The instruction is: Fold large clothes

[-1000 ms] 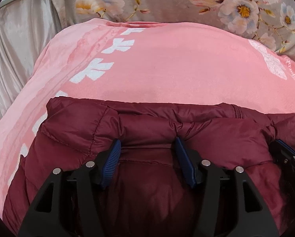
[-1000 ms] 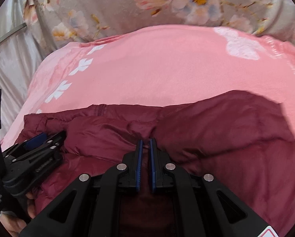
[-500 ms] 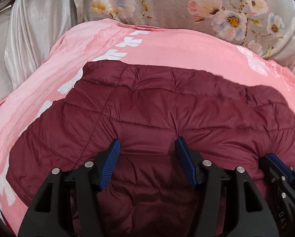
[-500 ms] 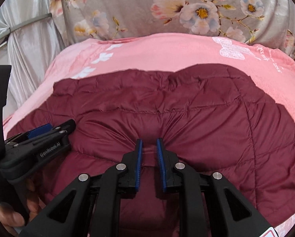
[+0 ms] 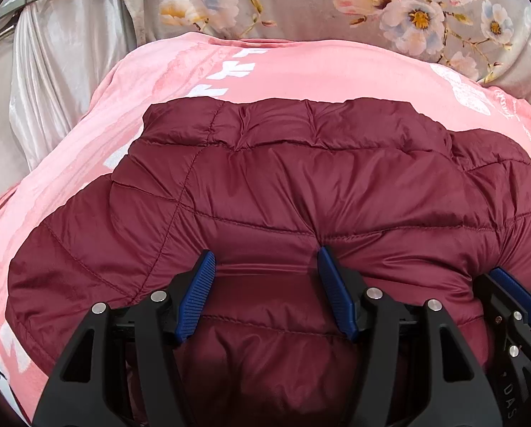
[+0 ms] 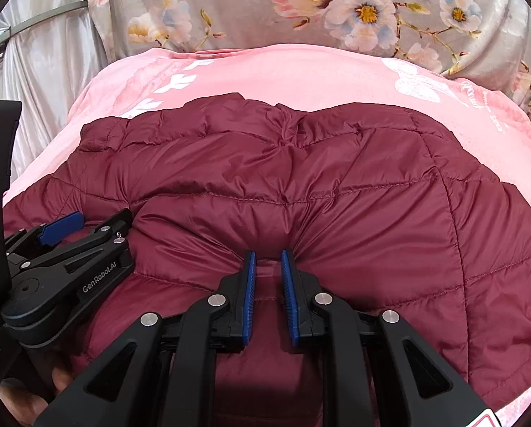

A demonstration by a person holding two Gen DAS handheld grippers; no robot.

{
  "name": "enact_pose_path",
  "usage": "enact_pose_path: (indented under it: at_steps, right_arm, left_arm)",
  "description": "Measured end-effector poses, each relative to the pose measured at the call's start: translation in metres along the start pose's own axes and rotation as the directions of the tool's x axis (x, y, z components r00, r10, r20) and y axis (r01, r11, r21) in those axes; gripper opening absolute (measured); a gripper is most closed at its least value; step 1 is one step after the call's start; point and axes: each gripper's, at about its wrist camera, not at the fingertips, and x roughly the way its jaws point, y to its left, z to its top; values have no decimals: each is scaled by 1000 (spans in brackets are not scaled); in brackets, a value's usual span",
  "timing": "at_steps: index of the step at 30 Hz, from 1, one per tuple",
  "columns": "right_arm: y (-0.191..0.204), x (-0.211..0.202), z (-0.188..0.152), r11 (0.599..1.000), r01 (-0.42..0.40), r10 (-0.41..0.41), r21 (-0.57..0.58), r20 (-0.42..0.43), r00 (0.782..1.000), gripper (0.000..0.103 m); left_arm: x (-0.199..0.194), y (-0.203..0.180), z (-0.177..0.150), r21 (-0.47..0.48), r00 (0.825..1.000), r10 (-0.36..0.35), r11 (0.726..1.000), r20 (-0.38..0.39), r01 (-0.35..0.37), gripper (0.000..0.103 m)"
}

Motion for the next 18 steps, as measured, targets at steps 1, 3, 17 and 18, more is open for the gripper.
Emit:
enact_pose_path:
  at_steps: [1,3,17,18]
  right_arm:
    - [0,0,0,1000,1,-1,0,-1,1000,17]
    - [1,0,0,1000,3,-3,-2,-1,1000,17]
    - [-4,-2,2,1000,-19,20,16,-4,1000,17]
    - [-5,-5,2,999,-24,24,26,4,1000,17]
  left_arm:
    - [0,-1,0,5,1000,4,1000,0,-4,58]
    - [1,-1,0,9,1000,7,1000,-2,-7,58]
    - [-4,5,1,-21,1000,-20,1000,13,20,59]
    - [-9,12,0,-53,999,-39,998,21,40,60]
